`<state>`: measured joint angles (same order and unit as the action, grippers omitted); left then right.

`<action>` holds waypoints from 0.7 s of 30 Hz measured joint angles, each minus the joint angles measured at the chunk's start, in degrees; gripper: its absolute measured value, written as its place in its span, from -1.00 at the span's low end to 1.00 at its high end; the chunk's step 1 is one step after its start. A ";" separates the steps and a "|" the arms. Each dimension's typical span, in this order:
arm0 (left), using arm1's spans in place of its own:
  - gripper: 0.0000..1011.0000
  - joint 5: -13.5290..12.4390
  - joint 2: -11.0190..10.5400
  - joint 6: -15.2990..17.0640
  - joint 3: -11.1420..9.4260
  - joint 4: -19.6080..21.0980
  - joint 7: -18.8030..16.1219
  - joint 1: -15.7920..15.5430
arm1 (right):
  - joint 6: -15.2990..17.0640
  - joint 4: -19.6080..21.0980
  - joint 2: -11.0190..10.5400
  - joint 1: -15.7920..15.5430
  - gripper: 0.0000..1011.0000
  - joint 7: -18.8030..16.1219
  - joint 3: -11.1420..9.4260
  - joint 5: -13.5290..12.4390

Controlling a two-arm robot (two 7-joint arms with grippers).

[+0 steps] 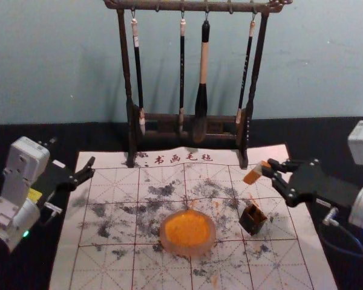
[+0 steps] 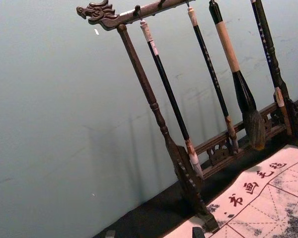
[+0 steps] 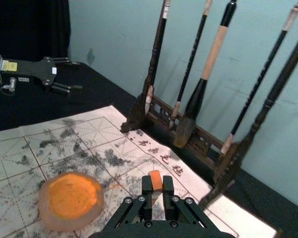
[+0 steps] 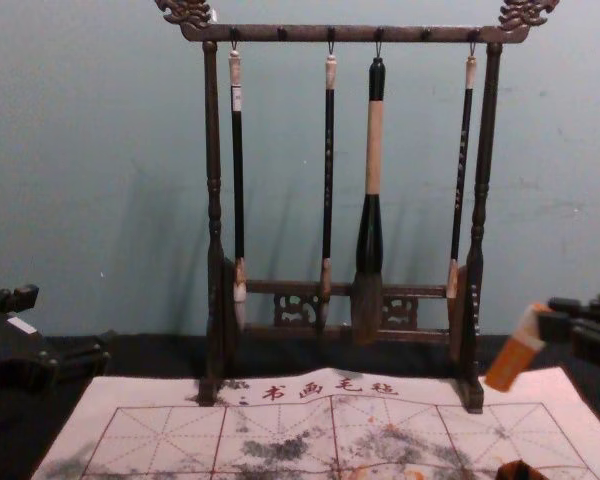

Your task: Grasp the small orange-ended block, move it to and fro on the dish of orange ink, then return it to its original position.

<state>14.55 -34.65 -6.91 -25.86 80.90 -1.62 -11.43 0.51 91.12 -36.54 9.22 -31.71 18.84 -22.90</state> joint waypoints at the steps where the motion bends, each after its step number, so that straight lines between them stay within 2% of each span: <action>1: 0.98 0.00 0.00 0.00 0.00 0.00 0.00 0.00 | 0.01 -0.22 0.20 0.46 -0.79 -0.12 0.33 0.19; 7: 0.98 0.00 0.00 0.00 0.00 0.00 0.00 0.00 | 0.16 -1.56 1.42 3.14 -0.79 -1.29 2.71 1.47; 10: 0.98 0.00 0.00 0.00 0.00 0.00 0.00 0.00 | 0.29 -2.43 2.04 4.61 -0.79 -2.18 4.52 2.40; 21: 0.98 0.00 0.00 0.00 0.00 0.00 0.00 0.00 | 0.36 -3.47 2.54 6.81 -0.79 -4.60 8.57 4.17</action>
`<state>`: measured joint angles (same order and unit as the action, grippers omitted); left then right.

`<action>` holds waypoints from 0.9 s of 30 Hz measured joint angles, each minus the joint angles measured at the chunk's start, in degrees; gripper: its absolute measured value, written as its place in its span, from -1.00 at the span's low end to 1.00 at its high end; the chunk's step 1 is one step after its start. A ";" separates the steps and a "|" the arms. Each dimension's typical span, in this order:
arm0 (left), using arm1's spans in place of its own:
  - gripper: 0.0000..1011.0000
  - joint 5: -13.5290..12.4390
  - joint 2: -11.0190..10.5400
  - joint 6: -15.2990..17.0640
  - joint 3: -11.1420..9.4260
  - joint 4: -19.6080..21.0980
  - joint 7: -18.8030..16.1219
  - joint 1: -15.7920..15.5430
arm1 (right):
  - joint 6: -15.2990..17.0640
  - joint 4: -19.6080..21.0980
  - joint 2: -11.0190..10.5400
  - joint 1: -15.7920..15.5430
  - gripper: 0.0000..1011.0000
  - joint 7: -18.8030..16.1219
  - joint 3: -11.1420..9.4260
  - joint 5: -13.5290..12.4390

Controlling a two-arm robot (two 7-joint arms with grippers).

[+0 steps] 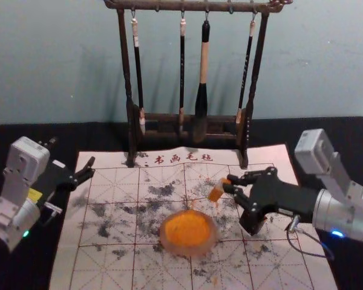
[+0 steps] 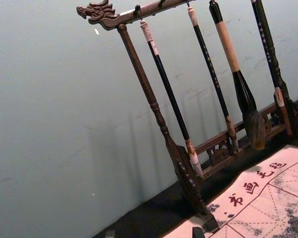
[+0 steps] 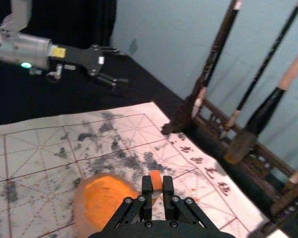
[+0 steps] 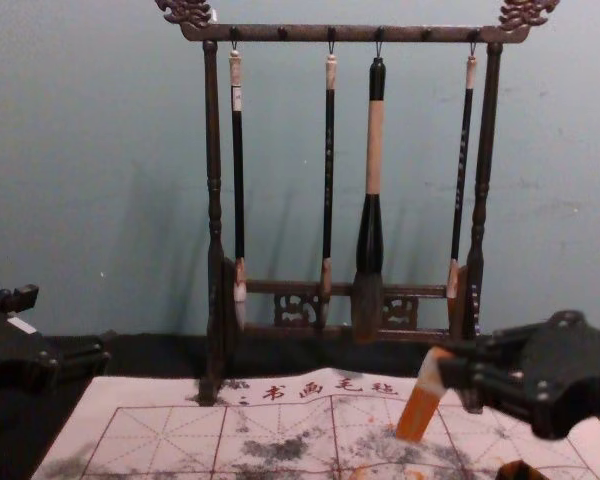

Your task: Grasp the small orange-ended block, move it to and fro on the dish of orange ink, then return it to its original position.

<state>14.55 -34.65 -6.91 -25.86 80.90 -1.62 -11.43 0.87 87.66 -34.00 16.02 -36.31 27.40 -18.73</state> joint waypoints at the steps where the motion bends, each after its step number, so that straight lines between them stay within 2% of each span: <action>1: 0.98 0.00 0.00 0.00 0.00 0.00 0.00 0.00 | -0.03 -0.04 0.00 0.08 -0.79 -0.16 0.27 0.11; 12: 0.98 0.00 0.00 0.00 0.00 0.00 0.00 0.00 | -0.24 -0.14 -0.42 0.96 -0.79 -1.99 3.16 1.35; 20: 0.98 0.00 0.00 0.00 0.00 0.00 0.00 0.00 | 0.97 0.72 -1.16 1.73 -0.79 -3.02 5.18 2.53; 27: 0.98 0.00 0.00 0.00 0.00 0.00 0.00 0.00 | 1.75 0.44 -0.93 2.97 -0.79 -3.72 6.64 3.32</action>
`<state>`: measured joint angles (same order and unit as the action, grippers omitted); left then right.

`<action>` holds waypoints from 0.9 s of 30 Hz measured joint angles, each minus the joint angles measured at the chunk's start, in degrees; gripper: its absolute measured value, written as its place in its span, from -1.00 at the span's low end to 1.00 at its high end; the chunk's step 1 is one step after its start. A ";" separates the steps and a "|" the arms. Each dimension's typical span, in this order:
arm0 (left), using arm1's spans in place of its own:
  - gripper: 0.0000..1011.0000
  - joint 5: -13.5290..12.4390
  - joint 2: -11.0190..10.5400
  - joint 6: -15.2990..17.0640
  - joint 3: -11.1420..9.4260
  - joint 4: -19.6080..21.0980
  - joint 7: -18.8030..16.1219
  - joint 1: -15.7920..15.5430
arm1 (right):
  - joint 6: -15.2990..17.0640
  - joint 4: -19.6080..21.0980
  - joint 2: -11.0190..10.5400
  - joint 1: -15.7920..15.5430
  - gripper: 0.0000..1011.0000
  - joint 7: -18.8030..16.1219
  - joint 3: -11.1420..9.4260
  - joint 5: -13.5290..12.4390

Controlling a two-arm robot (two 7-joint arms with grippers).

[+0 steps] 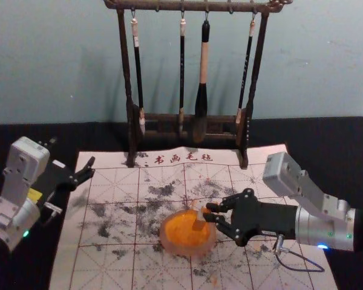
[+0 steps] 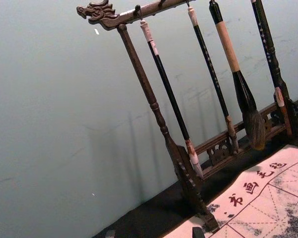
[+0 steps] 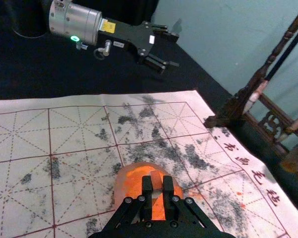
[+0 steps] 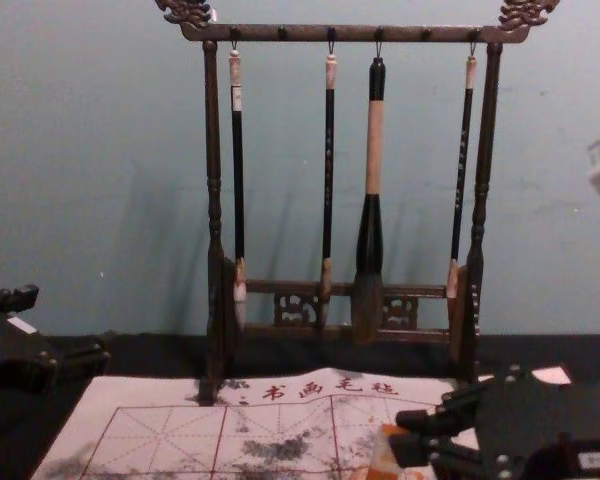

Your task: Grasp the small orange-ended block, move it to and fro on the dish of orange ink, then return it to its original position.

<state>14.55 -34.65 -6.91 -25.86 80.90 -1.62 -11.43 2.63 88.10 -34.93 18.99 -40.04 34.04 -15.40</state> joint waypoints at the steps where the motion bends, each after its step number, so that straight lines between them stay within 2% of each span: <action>1: 0.98 0.00 0.00 0.00 0.00 0.00 0.00 0.00 | 0.16 -0.16 0.13 0.32 -0.79 -0.21 0.35 0.15; 14: 0.98 0.00 0.00 0.00 0.00 0.00 0.00 0.00 | 1.46 -1.85 1.61 2.35 -0.79 -0.56 2.76 1.35; 27: 0.98 0.00 0.00 0.00 0.00 0.00 0.00 0.00 | 2.96 -4.02 3.37 4.14 -0.79 0.29 3.77 2.49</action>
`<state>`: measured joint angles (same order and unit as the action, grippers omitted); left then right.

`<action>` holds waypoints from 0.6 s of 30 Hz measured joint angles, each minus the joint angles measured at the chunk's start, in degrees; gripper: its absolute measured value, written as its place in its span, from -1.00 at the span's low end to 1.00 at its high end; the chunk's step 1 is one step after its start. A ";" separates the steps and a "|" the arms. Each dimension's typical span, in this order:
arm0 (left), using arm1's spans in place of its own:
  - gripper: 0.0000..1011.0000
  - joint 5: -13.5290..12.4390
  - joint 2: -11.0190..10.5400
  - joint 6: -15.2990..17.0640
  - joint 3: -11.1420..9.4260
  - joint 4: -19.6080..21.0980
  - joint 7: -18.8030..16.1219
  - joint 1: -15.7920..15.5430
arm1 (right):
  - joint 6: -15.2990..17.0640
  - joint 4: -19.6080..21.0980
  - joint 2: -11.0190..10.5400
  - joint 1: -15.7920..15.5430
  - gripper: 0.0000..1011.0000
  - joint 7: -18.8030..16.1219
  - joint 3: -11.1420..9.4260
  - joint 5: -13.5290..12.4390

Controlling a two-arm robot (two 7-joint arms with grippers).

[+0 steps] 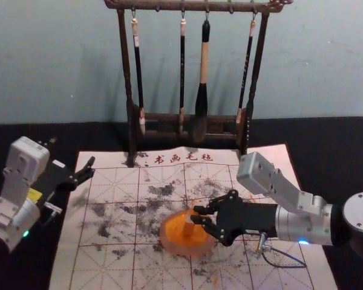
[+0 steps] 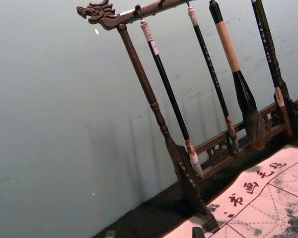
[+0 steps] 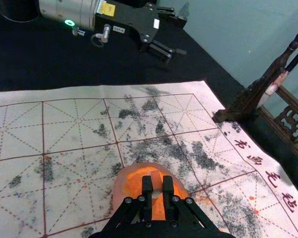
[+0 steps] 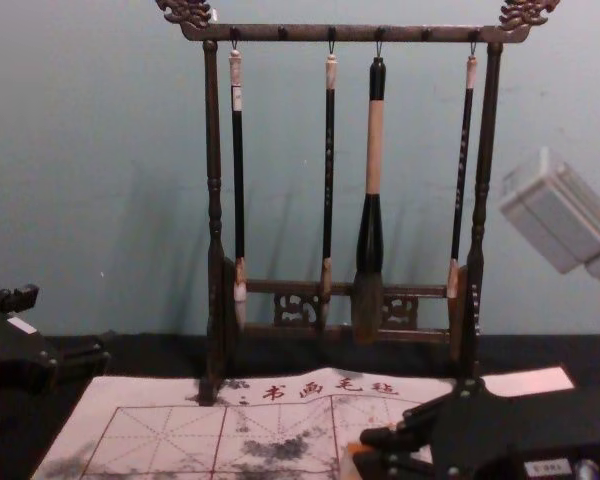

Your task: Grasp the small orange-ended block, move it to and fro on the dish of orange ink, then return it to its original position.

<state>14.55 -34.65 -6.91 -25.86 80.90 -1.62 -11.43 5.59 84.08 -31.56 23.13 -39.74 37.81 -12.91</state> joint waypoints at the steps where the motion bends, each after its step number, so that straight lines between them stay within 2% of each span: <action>1: 0.98 -0.01 0.00 0.00 0.00 0.00 0.00 0.00 | 0.00 0.00 0.00 0.00 -0.79 0.00 0.00 0.00; 10: 0.98 0.00 0.00 0.00 0.00 0.00 0.00 0.00 | 0.27 -2.51 1.78 1.44 -0.79 0.69 0.22 0.37; 18: 0.98 0.00 0.00 0.00 0.00 0.00 0.00 0.00 | 0.45 -4.04 2.36 2.09 -0.79 1.49 -0.48 0.42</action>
<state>14.55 -34.65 -6.91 -25.86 80.90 -1.62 -11.43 6.04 80.04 -29.20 25.22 -38.26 37.33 -12.49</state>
